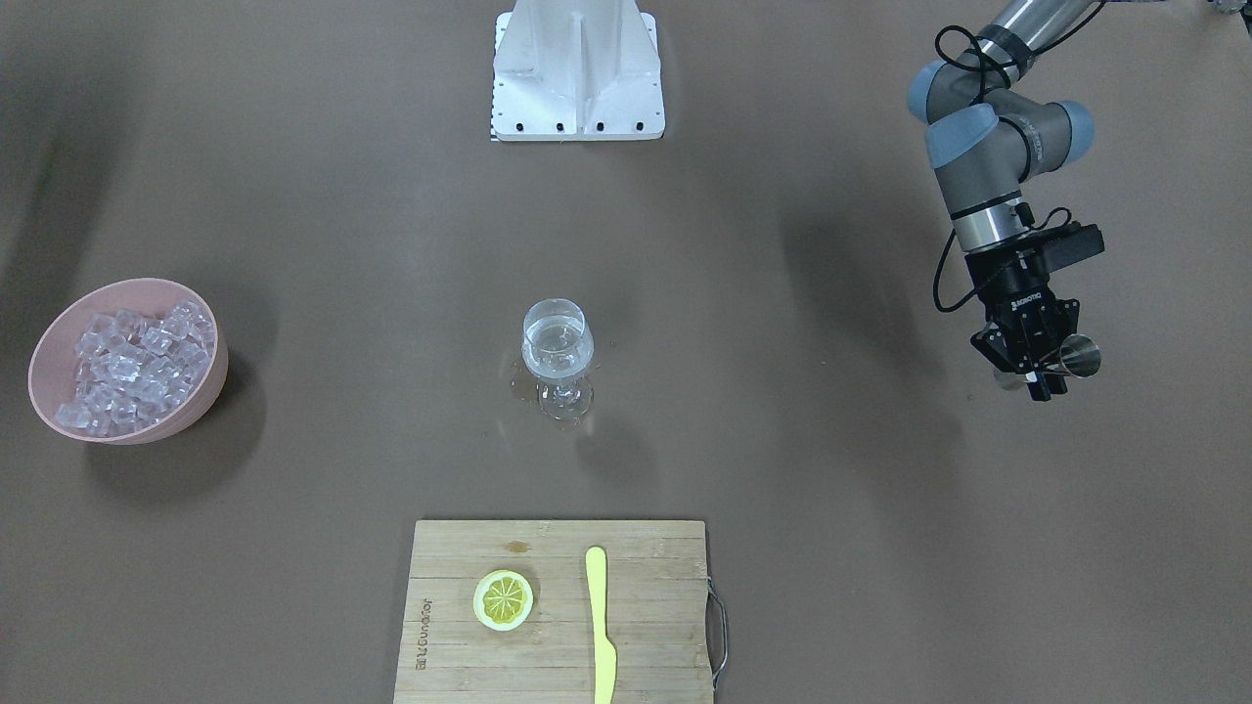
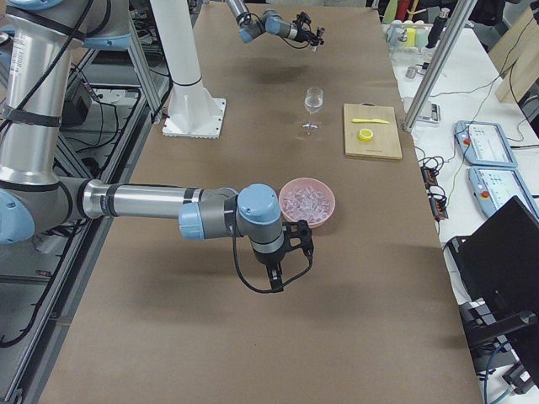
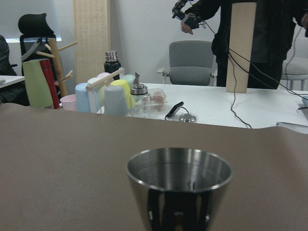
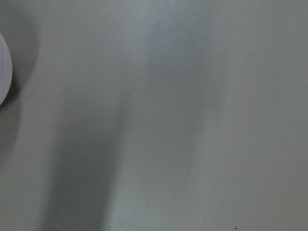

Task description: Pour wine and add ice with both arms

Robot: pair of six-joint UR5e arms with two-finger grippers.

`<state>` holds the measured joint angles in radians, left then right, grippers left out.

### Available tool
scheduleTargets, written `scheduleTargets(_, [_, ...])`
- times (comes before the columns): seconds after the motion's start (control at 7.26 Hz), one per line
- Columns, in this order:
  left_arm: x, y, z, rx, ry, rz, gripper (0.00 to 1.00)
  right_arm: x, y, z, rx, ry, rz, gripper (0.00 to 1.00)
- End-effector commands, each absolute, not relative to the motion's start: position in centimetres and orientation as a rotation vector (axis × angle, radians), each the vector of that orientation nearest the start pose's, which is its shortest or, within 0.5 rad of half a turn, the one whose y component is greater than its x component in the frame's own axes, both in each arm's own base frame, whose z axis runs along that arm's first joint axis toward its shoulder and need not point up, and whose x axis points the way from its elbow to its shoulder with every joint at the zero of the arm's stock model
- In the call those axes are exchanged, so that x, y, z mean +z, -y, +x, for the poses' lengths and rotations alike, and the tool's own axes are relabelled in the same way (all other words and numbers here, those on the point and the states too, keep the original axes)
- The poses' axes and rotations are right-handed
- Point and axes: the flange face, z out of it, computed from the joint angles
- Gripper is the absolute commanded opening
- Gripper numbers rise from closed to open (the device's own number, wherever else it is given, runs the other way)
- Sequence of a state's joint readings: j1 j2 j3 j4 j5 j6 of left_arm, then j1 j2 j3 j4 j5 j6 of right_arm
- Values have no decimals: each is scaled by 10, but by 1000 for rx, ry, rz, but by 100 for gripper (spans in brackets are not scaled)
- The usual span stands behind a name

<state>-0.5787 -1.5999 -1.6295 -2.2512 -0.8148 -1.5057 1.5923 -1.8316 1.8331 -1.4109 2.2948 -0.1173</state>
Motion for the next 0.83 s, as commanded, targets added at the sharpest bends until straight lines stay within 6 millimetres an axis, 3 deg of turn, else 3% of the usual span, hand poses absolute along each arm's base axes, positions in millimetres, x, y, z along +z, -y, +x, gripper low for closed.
scheduleTargets(0.0, [551, 456, 333, -807, -485, 902, 0, 629, 392, 76, -152, 710, 209, 100])
scheduleTargets(0.55, [560, 456, 340, -826, -491, 894, 0, 631, 389, 76, -155, 710, 230, 100])
scheduleTargets(0.69, [564, 455, 340, -823, -484, 893, 4, 631, 389, 76, -155, 710, 230, 100])
